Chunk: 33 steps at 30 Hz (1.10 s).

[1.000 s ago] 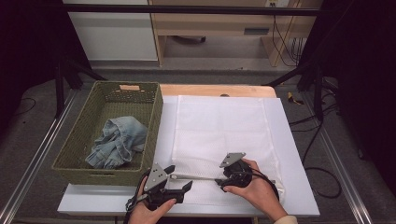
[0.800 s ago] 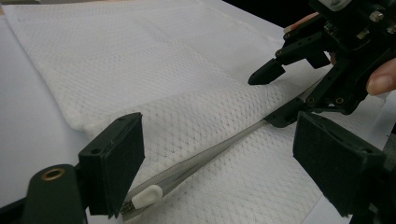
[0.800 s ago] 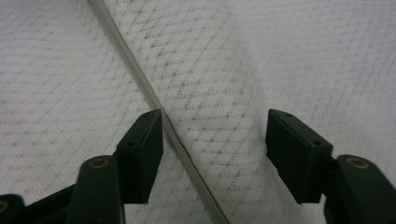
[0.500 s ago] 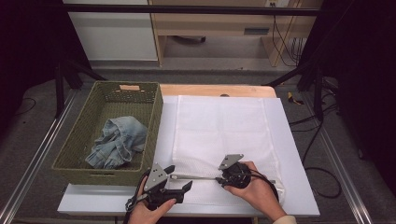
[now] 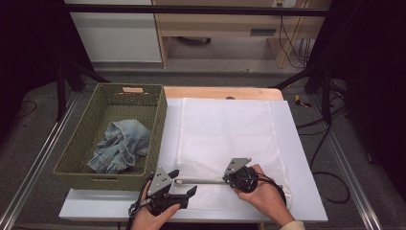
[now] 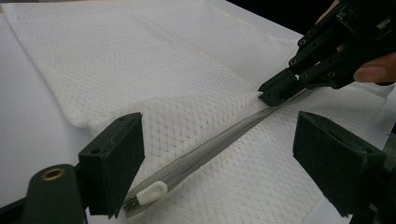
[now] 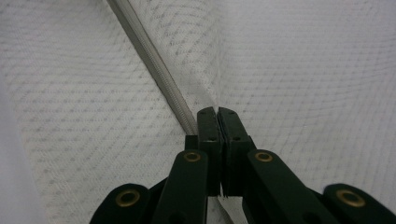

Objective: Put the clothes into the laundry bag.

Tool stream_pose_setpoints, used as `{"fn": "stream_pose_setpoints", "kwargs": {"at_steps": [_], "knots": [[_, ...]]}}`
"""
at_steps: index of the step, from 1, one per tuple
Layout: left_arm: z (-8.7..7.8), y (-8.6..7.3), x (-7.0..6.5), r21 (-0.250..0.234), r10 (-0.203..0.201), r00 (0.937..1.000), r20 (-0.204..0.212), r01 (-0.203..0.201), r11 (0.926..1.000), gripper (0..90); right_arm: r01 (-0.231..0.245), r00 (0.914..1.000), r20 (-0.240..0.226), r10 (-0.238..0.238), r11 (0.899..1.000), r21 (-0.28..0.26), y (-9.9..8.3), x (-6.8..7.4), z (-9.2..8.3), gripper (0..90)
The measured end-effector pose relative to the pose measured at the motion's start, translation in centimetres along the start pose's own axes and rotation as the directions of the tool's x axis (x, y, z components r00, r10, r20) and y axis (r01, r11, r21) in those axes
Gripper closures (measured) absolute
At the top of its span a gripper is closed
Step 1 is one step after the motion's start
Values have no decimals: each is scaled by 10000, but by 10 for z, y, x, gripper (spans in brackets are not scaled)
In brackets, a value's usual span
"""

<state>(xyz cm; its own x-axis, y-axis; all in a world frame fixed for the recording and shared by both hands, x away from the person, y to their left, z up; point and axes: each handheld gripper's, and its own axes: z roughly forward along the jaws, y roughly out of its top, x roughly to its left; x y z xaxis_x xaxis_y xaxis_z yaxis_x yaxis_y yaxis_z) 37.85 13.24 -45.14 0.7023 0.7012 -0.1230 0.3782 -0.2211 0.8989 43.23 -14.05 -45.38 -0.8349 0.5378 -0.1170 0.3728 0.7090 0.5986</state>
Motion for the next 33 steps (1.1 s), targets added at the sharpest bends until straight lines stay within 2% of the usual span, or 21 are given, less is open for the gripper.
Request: {"fn": "stream_pose_setpoints", "kwargs": {"at_steps": [8,14,16,17,18,21,25,29,33], "knots": [[0,0,-1,7,21,10000,-63,-21,10000,163,-296,9995,-69,294,9992,-264,7,-8,-8,900],[-2,0,-2,72,157,9991,-404,-154,9999,164,-490,9988,-88,485,9964,-686,17,-19,-18,900],[-1,0,-3,134,130,9990,-421,-125,9998,164,-697,9968,-438,662,9940,-846,19,-22,-21,900],[-1,-1,-3,178,130,9991,-392,-123,9998,164,-659,9970,-460,618,9935,-928,19,-23,-22,900],[-1,-2,-3,200,149,9992,-381,-142,9997,164,-640,9974,-396,608,9942,-867,19,-23,-23,900],[0,-2,-4,247,192,9992,-342,-184,9995,163,-677,9957,-679,625,9948,-766,18,-24,-23,900],[1,-2,-6,260,263,9992,-312,-255,9993,163,-558,9961,-716,522,9973,-487,16,-21,-17,883],[1,-2,-5,261,264,9992,-308,-256,9993,163,-377,9978,-572,344,9977,-562,19,-18,-11,900],[-1,-1,-4,215,231,9991,-345,-223,9995,163,-311,9987,-418,297,9989,-337,23,-17,-10,900]]}}
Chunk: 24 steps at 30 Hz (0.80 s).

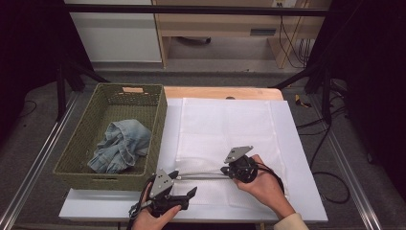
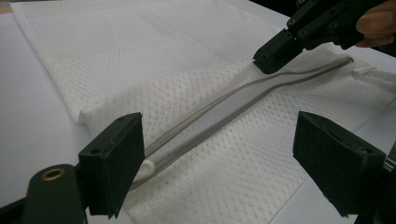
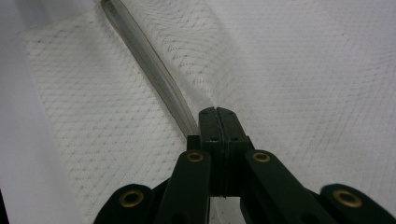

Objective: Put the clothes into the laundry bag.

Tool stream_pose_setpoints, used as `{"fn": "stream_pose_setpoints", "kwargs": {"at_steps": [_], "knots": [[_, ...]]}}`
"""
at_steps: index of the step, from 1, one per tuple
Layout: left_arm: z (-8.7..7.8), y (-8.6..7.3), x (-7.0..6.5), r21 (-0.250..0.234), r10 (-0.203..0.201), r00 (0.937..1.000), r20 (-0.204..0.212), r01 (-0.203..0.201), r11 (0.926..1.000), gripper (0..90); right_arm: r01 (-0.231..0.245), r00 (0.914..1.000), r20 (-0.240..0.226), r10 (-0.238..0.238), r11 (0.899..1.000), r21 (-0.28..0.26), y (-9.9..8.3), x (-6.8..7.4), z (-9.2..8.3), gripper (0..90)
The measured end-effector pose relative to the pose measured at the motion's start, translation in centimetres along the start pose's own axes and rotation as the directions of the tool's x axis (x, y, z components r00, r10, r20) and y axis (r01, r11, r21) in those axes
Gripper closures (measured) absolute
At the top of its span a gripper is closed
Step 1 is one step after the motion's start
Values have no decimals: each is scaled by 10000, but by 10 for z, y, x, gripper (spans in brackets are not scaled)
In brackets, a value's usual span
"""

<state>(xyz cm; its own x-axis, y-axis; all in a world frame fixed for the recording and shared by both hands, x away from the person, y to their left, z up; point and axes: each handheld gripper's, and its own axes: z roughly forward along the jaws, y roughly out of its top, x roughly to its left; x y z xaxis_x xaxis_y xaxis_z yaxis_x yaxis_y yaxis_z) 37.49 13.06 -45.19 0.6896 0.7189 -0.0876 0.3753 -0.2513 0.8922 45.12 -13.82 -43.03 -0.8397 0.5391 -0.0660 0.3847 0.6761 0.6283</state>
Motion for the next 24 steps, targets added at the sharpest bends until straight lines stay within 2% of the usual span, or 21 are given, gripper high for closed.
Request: {"fn": "stream_pose_setpoints", "kwargs": {"at_steps": [7,12,24], "knots": [[0,1,-3,47,102,9999,-81,-102,9999,162,-207,9998,4,207,9996,-171,10,-4,-15,900],[-1,1,-6,107,266,9994,-224,-264,9996,162,-415,9991,54,418,9978,-526,19,-7,-29,900],[-3,1,-11,242,516,9977,-441,-506,9984,152,-439,9980,409,488,9926,-1135,37,-8,-55,900]]}}
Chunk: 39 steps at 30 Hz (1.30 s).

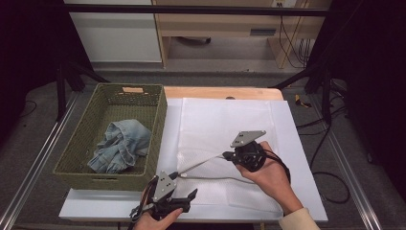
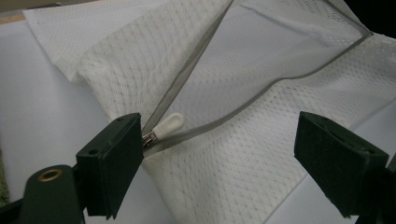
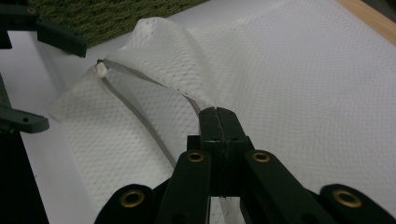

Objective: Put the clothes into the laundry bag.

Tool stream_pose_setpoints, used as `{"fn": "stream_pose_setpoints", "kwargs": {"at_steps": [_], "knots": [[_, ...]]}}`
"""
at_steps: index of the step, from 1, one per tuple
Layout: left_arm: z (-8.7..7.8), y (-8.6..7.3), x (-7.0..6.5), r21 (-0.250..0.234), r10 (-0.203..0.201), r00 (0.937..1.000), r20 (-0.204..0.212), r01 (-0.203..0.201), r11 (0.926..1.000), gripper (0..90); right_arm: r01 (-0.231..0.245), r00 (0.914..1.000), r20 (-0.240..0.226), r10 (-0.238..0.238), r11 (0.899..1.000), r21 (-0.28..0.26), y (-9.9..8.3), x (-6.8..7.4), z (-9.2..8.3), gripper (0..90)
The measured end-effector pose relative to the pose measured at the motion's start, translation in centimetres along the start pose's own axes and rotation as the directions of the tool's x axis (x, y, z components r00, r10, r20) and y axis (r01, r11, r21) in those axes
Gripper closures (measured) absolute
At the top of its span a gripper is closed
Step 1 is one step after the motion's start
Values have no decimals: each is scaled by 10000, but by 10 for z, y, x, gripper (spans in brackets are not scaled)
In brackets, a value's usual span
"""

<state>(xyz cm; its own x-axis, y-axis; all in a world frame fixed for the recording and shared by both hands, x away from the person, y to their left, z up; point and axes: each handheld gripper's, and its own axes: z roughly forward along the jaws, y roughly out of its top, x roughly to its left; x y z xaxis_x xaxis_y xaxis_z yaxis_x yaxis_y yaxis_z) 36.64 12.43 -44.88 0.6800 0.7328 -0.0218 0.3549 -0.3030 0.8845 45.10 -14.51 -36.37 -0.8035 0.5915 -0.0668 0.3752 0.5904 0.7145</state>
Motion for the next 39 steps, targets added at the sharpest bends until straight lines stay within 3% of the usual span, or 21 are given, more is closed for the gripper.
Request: {"fn": "stream_pose_setpoints", "kwargs": {"at_steps": [14,19,27,30,34,39], "knots": [[0,1,0,128,-21,10000,-87,22,9999,143,-357,9989,278,367,9987,-367,0,-8,3,900],[-1,7,-1,201,78,10000,-51,-77,9998,138,-720,9964,388,750,9947,-729,-8,-14,6,900],[-6,39,6,658,322,9995,75,-326,9973,97,-1247,9914,231,1287,9839,-1280,-24,-20,14,900],[-11,53,13,836,159,9996,229,-178,9963,85,-1308,9910,79,1333,9805,-1465,-29,-18,13,900],[-17,73,27,1223,221,9998,18,-222,9922,83,-1245,9917,116,1277,9809,-1497,-33,-15,10,900],[-22,86,47,1651,430,9985,-344,-367,9856,76,-1385,9898,116,1420,9780,-1558,-37,-17,9,900]]}}
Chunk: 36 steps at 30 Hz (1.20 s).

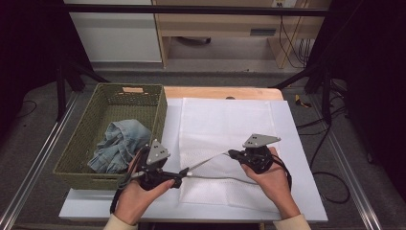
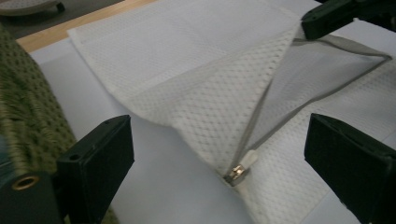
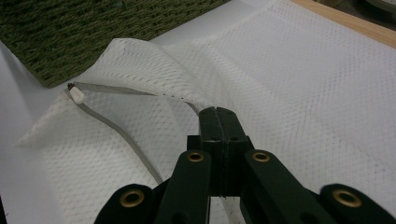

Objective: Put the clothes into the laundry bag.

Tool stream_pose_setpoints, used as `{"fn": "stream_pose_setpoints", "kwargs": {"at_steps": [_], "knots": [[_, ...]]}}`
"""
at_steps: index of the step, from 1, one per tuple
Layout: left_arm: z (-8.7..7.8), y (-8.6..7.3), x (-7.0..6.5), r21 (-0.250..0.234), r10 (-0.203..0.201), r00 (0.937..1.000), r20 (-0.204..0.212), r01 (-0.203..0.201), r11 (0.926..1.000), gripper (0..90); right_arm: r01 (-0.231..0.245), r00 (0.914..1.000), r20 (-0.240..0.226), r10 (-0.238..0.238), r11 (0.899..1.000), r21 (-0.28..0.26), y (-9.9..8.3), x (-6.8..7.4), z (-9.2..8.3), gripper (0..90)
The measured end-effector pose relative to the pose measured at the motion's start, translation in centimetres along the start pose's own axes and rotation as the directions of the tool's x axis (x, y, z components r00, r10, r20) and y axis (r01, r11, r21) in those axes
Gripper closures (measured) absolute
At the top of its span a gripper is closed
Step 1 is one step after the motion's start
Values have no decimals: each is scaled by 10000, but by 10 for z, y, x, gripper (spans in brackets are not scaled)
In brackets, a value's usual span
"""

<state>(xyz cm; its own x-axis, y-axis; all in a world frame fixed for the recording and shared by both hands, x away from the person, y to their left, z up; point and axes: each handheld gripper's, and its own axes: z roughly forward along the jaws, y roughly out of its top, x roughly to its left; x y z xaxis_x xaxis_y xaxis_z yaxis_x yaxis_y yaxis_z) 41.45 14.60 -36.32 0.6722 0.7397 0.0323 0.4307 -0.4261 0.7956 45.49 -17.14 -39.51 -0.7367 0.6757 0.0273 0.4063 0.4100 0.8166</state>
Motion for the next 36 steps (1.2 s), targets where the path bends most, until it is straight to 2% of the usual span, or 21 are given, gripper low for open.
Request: {"fn": "stream_pose_setpoints", "kwargs": {"at_steps": [3,6,9,15,20,23,30,36], "knots": [[-4,3,11,88,-80,9998,-193,81,9999,76,18,10000,-9,-18,10000,60,-1,1,0,900],[-9,5,24,341,-120,9998,-180,126,9993,74,7,10000,-1,-7,10000,62,-2,0,0,900],[-13,6,33,525,-19,9994,-356,38,9986,71,27,10000,29,-27,10000,19,-2,0,-2,900],[-20,8,46,741,113,9979,-645,-65,9972,71,-31,10000,-29,31,10000,-6,-3,-3,-6,900],[-25,10,58,1042,88,9964,-840,0,9946,71,12,10000,4,-12,10000,-72,-4,-2,-8,900],[-28,10,63,1025,-12,9955,-946,109,9947,71,42,10000,7,-42,10000,-76,-4,-2,-10,900],[-35,11,72,1141,98,9934,-1140,33,9935,71,51,10000,-9,-51,9999,-100,-4,-2,-12,900],[-43,14,88,1231,-198,9884,-1503,385,9916,77,56,9999,-82,-57,10000,-69,-5,-2,-12,900]]}}
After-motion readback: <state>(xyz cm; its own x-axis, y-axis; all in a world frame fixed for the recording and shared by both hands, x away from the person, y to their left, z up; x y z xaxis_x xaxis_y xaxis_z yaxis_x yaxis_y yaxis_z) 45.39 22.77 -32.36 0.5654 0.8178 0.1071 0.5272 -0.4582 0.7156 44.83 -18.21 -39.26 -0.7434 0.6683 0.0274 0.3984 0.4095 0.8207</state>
